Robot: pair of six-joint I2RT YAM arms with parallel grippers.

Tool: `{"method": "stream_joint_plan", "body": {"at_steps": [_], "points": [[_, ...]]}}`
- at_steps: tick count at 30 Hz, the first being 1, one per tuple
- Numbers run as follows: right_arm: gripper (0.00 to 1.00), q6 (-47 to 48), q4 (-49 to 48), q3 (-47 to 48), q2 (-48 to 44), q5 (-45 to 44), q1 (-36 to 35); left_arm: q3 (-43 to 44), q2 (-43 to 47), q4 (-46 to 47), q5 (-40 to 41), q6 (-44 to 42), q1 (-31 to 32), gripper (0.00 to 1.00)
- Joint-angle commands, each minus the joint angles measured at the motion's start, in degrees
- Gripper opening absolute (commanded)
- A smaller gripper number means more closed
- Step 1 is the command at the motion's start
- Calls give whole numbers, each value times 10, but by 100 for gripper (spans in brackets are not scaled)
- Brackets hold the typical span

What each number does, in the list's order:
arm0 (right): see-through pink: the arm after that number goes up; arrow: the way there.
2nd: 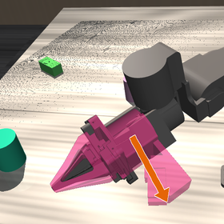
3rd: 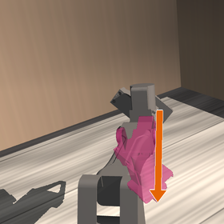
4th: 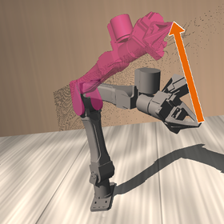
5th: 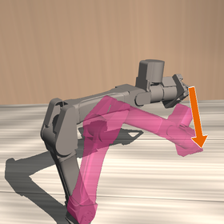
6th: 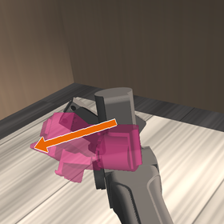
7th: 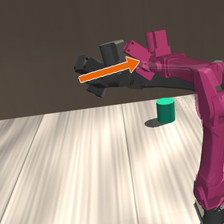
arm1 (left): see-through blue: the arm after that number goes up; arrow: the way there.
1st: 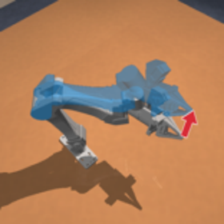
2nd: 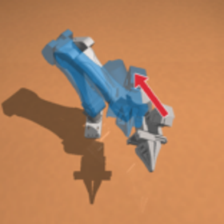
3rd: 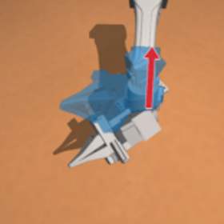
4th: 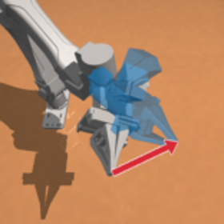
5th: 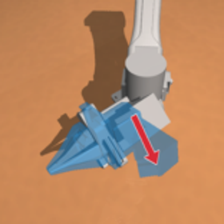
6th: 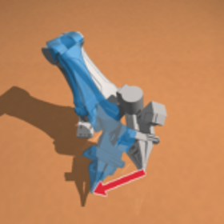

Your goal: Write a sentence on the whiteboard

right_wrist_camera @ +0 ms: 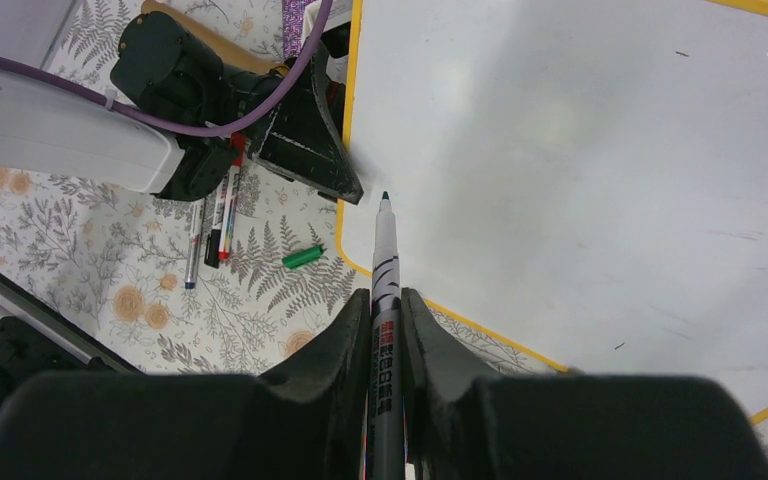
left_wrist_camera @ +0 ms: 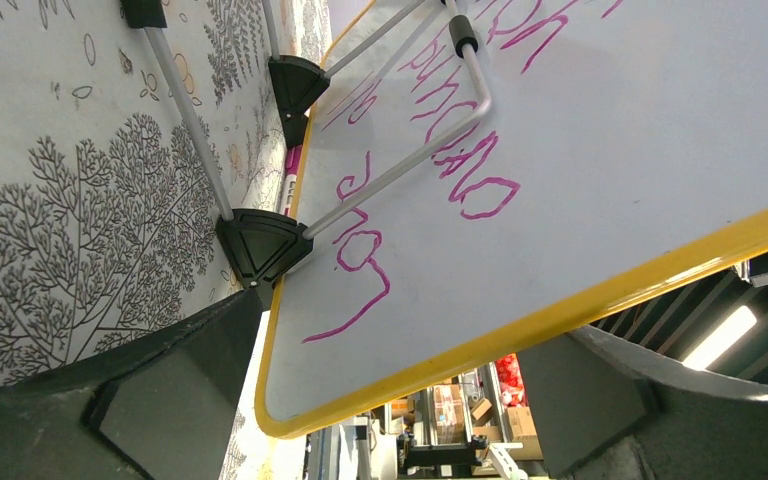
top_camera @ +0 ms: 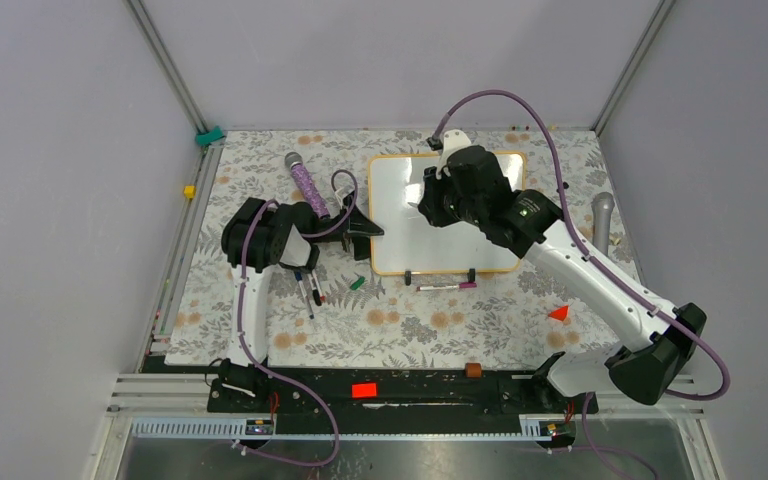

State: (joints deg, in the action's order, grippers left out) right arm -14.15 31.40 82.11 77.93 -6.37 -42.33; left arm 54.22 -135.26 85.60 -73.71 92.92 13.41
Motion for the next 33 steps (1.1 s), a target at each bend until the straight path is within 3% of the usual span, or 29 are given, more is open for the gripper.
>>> {"method": "stream_joint_plan", "body": {"at_steps": [1,33], "points": [[0,-19,-5,27,9,-5,-3,-8,-55,-10,18,-48,-1,99],[0,-34,-5,44,32,6,-3,-16,-51,-11,31,-29,10,99]]}}
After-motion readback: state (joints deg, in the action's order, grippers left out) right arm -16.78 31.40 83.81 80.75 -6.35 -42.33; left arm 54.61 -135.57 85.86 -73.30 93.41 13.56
